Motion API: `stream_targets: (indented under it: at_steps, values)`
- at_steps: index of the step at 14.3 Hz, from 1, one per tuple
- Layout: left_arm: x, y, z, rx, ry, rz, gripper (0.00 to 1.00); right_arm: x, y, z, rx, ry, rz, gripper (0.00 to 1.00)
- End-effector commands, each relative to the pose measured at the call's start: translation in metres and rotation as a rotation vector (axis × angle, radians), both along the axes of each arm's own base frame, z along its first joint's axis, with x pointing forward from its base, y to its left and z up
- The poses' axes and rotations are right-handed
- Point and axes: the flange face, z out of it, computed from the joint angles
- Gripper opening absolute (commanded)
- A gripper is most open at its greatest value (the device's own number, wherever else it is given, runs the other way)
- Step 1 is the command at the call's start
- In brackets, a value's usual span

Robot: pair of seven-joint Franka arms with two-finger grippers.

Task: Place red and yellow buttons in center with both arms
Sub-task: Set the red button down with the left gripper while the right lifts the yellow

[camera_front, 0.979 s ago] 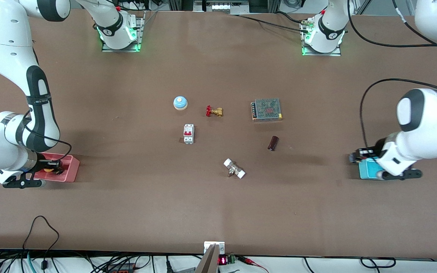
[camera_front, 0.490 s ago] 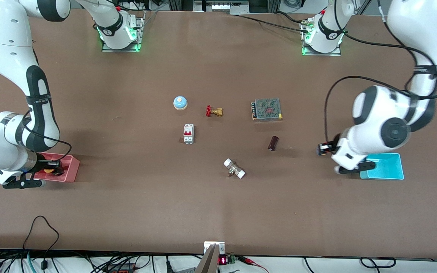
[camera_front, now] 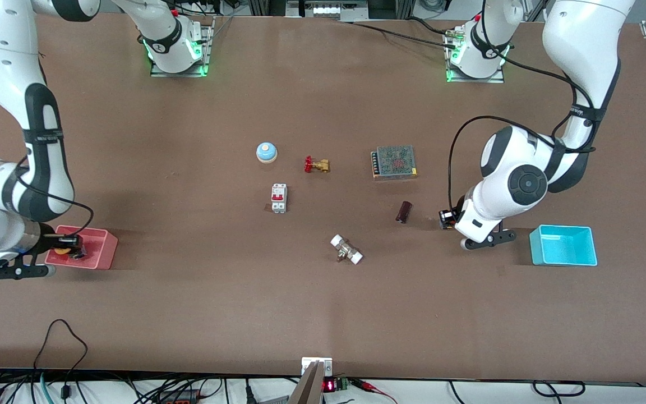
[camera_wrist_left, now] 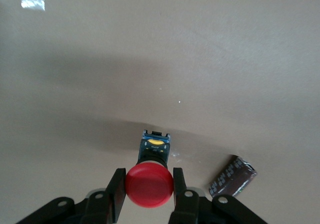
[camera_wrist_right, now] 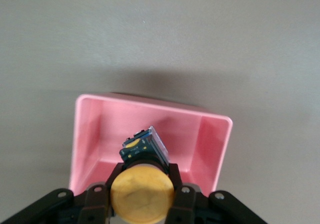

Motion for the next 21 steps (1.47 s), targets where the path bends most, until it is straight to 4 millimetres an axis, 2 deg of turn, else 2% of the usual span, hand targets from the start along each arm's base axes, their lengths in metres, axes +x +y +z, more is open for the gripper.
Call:
stream_targets:
  at_steps: [1,3,4,6,8,9,11,12,13,15,16,18,21]
  values:
    - [-0.002,-0.008,-0.008,-0.001,-0.010,-0.001,0.22,-0.006,0.032,0.052,0.042,0.002,0.043,0.30]
    - [-0.003,-0.010,-0.014,0.000,-0.001,-0.005,0.24,-0.008,0.073,0.075,0.059,0.007,0.085,0.30]
    - [-0.004,-0.010,-0.016,0.001,0.002,-0.008,0.28,-0.008,0.094,0.076,0.062,0.016,0.110,0.30]
    - [-0.004,-0.011,-0.023,0.003,0.010,-0.012,0.35,-0.007,0.149,0.068,0.057,0.019,0.117,0.29]
    - [-0.002,-0.012,-0.021,0.000,0.005,-0.022,0.47,-0.012,0.219,0.063,0.051,0.017,0.100,0.29]
    - [0.000,-0.010,-0.019,0.000,0.002,-0.023,0.54,-0.015,0.253,0.057,0.043,0.010,0.086,0.29]
    - [0.008,-0.005,-0.006,-0.002,-0.015,-0.016,0.69,-0.025,0.308,0.043,0.032,0.007,0.044,0.29]
    - [0.010,-0.003,0.002,0.003,-0.017,-0.015,0.74,-0.030,0.326,0.035,0.025,0.015,0.044,0.29]
    - [0.013,0.000,0.009,0.005,-0.021,-0.012,0.79,-0.033,0.340,0.025,0.019,0.018,0.039,0.29]
    - [0.020,0.009,0.035,0.014,-0.015,-0.046,0.91,-0.039,0.356,0.007,0.005,0.031,0.006,0.29]
    - [0.023,0.024,0.054,0.019,-0.023,-0.044,1.00,-0.041,0.361,-0.003,-0.002,0.041,0.011,0.29]
    - [0.024,0.048,0.087,0.026,-0.046,-0.046,1.00,-0.043,0.360,-0.019,-0.013,0.063,0.008,0.29]
    - [0.021,0.079,0.137,0.041,-0.093,-0.012,1.00,-0.045,0.362,-0.030,0.004,0.079,-0.005,0.29]
